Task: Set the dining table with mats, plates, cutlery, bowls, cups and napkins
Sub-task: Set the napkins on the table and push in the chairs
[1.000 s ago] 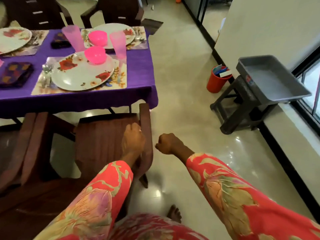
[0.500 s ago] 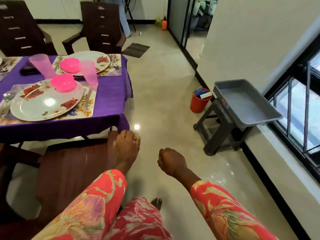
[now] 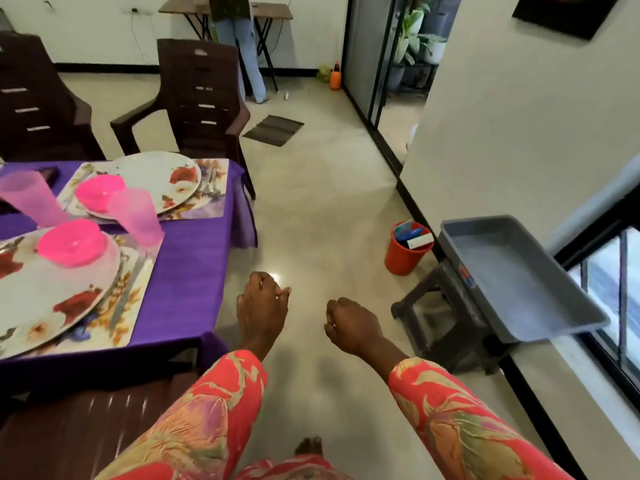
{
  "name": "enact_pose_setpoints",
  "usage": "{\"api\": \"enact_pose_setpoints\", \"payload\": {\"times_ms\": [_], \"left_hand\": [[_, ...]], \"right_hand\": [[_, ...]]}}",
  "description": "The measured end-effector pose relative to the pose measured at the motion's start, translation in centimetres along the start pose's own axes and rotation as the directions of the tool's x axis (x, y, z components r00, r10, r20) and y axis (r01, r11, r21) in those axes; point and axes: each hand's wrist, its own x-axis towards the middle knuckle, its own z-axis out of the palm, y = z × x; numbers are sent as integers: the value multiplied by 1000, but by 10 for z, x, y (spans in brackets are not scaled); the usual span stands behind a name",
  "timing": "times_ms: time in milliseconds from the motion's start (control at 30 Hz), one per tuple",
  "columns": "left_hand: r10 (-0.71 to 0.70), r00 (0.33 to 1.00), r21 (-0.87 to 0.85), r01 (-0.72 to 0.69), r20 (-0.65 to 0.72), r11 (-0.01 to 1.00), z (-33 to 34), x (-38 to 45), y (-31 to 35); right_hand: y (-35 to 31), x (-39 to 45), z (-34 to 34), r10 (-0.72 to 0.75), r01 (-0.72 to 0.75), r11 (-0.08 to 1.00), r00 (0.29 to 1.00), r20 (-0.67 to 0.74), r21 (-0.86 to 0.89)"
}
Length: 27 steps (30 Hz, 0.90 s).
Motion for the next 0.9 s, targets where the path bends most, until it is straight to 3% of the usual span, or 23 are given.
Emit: {"api": "enact_pose_setpoints", "payload": {"times_ms": [400,833,900], "left_hand": [[-179,981,-10,179,-69,984,33,164,-11],[-327,932,6,332,-158,943,98,416,-28],[-399,904,-92,389,-153,917,101,452,-27]], "right_hand": [[13,203,-47,-79,79,997,996,31,6],[15,492,-101,-334,340,940,934,131,-28],[14,528,-113,-373,382,923,917,140,-41]]}}
